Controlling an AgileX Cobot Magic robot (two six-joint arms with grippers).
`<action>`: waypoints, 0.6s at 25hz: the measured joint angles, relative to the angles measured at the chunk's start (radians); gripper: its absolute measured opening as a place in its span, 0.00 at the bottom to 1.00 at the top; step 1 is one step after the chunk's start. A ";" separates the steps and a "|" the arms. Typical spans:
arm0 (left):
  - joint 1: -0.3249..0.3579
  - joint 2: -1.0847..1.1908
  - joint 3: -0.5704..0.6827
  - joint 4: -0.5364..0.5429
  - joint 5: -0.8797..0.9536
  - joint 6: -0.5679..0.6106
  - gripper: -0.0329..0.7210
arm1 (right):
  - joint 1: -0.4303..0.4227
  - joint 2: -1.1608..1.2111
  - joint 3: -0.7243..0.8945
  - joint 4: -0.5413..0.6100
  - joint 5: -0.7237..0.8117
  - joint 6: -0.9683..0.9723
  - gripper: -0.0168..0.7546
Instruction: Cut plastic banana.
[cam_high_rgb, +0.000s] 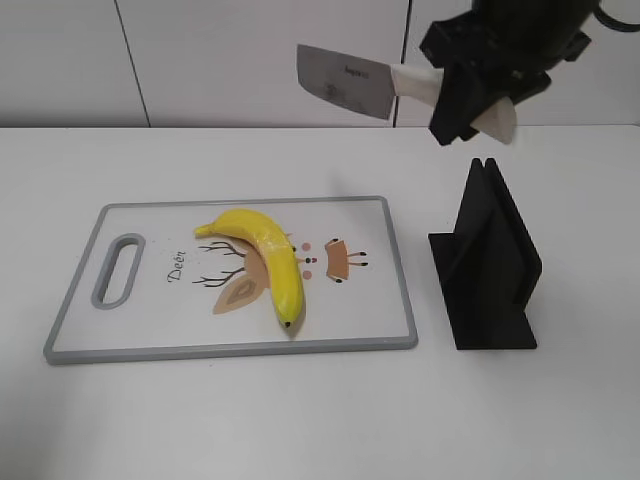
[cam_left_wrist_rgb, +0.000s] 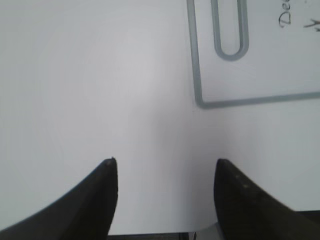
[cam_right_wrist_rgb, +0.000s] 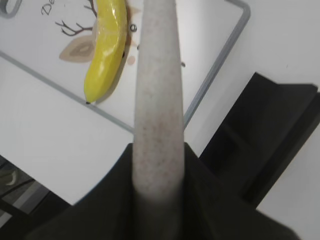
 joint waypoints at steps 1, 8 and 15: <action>0.000 -0.037 0.033 0.000 0.001 0.000 0.80 | 0.000 -0.019 0.038 0.001 0.000 0.002 0.24; 0.000 -0.315 0.199 0.011 -0.006 -0.003 0.80 | 0.000 -0.209 0.282 0.001 -0.068 0.056 0.24; 0.000 -0.615 0.385 0.022 -0.083 -0.004 0.80 | 0.000 -0.384 0.502 -0.009 -0.253 0.164 0.24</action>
